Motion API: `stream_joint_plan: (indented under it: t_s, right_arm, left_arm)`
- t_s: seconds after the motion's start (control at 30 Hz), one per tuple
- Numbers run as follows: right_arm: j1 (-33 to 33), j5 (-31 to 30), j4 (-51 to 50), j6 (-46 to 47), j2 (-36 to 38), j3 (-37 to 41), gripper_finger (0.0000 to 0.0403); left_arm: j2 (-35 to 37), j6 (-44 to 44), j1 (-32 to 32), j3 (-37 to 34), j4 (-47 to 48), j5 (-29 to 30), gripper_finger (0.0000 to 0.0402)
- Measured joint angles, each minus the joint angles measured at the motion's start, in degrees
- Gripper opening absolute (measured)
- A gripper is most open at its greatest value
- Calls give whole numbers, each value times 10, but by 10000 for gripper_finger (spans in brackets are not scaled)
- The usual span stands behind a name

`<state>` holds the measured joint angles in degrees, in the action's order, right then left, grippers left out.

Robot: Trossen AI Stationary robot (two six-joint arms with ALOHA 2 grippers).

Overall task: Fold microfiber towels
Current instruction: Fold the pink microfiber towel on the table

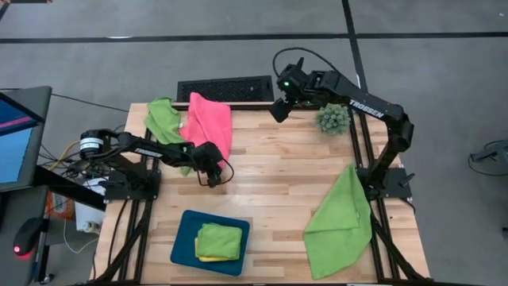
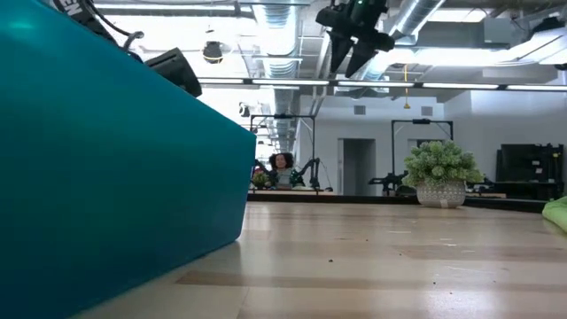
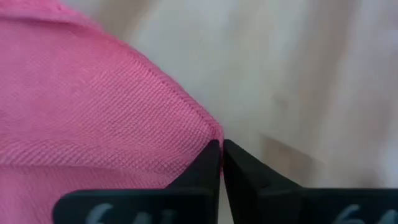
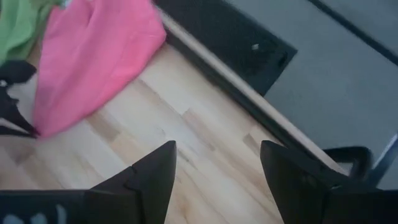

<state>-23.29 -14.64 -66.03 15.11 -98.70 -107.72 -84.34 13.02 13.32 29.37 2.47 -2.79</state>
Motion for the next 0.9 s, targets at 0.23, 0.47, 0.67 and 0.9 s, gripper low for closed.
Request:
stream_joint_plan:
  t_s: [0.23,0.47,0.67,0.9]
  right_arm:
    - [4,66,40,-123,-15,4,260]
    - [7,175,73,-230,-33,1,260]
    - [25,290,148,-311,-86,2,260]
    - [58,308,270,-324,-210,3,260]
  left_arm:
    - [65,-59,-8,139,189,-89,1]
    - [74,-144,-37,271,443,-146,0]
    - [73,-163,-110,293,525,-144,0]
    - [73,-131,-189,294,531,-112,0]
